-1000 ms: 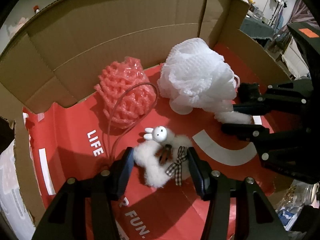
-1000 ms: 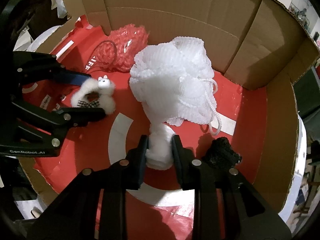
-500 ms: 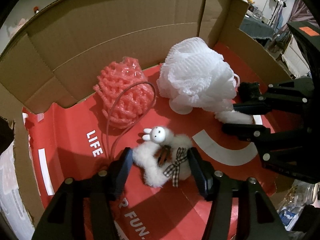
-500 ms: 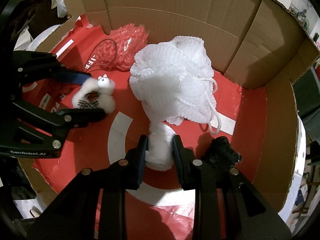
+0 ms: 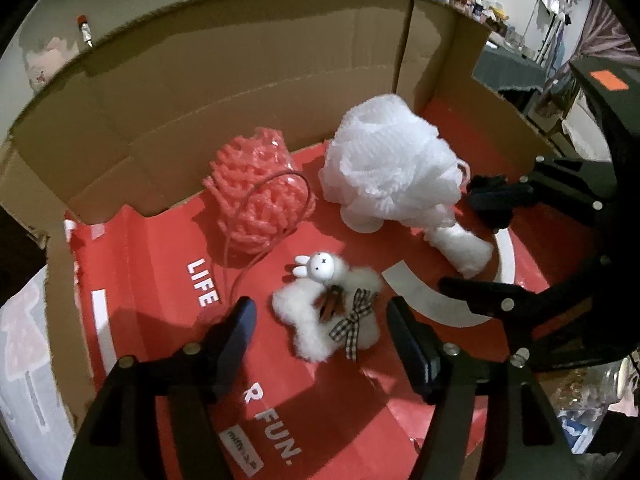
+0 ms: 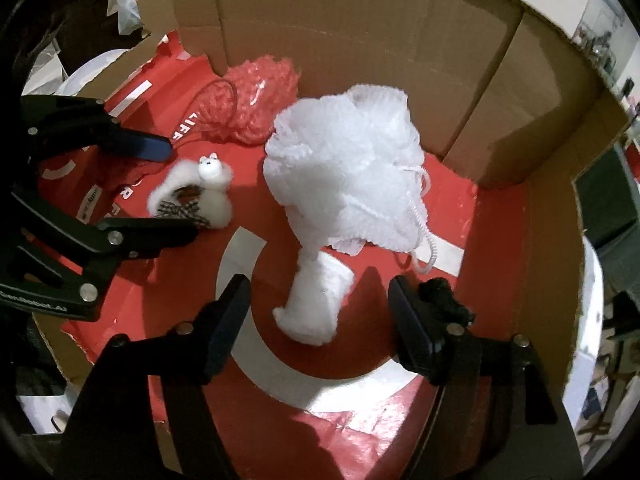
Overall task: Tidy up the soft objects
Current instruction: 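Withdraw both tools from the box back toward the table items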
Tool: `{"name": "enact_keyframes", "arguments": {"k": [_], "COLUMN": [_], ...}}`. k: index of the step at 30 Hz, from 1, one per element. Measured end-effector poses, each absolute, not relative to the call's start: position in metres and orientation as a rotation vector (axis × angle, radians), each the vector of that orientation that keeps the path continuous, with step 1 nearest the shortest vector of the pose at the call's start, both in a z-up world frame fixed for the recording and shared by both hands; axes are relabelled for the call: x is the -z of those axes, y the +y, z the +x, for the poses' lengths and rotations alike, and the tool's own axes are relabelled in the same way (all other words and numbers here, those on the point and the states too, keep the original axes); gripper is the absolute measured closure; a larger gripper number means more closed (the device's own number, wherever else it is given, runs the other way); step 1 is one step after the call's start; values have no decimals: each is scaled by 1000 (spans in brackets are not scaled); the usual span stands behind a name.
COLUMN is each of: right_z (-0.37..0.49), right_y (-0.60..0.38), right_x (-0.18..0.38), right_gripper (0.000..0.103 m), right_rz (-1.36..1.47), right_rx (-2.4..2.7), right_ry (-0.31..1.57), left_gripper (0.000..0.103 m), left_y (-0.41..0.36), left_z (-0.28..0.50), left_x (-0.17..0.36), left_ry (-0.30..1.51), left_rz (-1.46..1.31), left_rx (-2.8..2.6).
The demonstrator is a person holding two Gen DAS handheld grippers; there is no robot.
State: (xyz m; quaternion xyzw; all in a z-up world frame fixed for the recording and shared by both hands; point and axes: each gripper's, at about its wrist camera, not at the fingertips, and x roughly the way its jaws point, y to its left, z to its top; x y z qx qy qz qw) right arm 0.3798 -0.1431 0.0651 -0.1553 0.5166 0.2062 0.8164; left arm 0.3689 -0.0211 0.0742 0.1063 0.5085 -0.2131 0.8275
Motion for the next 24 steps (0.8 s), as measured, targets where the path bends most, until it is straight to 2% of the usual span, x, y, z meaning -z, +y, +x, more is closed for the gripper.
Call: {"name": "enact_keyframes", "arguments": {"k": [12, 14, 17, 24], "right_z": [335, 322, 305, 247], "right_y": [-155, -159, -163, -177], "right_x": [-115, -129, -151, -194], "right_gripper": [32, 27, 26, 19], "right_rz": [-318, -309, -282, -229], "right_rx": [-422, -417, -414, -406], "right_ry": [997, 967, 913, 764], "left_gripper": [9, 5, 0, 0], "left_y": [2, 4, 1, 6], "left_z": [314, 297, 269, 202], "left_x": [-131, -144, -164, -200], "left_ry": [927, 875, 793, 627], "left_rz": [93, 76, 70, 52], "left_rx": [442, 443, 429, 402]}}
